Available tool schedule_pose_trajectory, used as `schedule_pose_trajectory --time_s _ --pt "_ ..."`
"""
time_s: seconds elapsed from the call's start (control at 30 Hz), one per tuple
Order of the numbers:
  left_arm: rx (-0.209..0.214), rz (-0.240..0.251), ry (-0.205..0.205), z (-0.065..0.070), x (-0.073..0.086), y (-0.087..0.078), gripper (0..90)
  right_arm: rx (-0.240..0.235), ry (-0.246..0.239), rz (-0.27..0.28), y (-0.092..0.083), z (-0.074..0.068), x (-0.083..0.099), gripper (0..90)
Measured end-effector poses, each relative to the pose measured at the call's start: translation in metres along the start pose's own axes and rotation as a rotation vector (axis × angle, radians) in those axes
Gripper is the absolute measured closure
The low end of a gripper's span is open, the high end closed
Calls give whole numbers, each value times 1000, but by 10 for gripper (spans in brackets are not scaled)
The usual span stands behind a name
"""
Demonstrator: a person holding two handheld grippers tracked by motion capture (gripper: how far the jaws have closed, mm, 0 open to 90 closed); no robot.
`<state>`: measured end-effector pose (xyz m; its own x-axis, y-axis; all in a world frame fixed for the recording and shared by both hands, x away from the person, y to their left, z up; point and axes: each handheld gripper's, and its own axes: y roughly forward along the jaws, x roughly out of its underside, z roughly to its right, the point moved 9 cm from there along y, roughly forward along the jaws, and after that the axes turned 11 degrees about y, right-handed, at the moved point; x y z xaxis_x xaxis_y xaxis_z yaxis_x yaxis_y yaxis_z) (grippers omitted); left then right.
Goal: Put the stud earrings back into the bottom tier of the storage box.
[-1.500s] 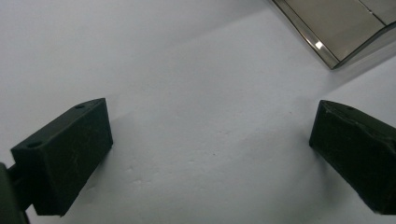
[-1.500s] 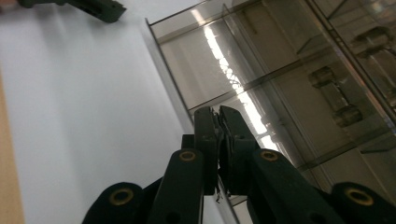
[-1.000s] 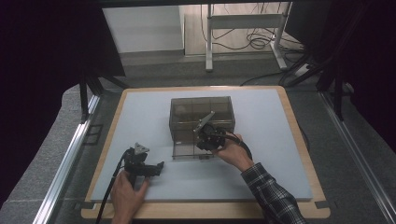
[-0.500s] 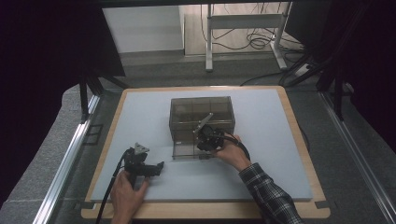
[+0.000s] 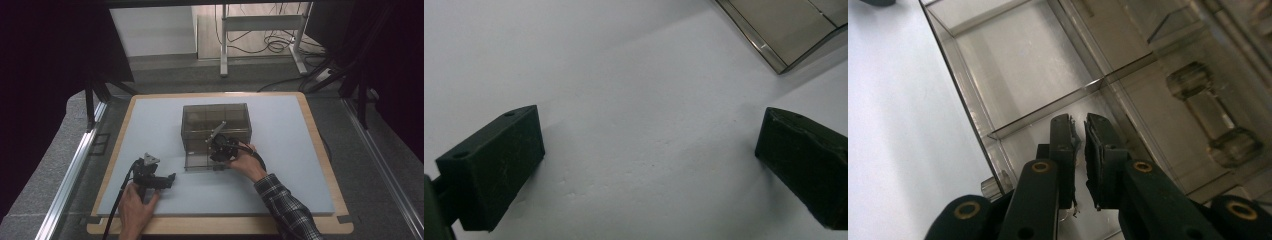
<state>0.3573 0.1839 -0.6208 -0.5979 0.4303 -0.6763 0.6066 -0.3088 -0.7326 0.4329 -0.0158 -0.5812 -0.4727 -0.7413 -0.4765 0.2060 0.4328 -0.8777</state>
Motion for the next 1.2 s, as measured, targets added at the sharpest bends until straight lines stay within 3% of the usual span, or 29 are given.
schedule_pose_trajectory --time_s 0.5,1.2 --pt "0 0 1 0 0 0 0 -9 9 23 -8 -2 -1 729" --pt "-1 -1 2 0 0 0 0 -15 6 73 -24 -10 2 510"
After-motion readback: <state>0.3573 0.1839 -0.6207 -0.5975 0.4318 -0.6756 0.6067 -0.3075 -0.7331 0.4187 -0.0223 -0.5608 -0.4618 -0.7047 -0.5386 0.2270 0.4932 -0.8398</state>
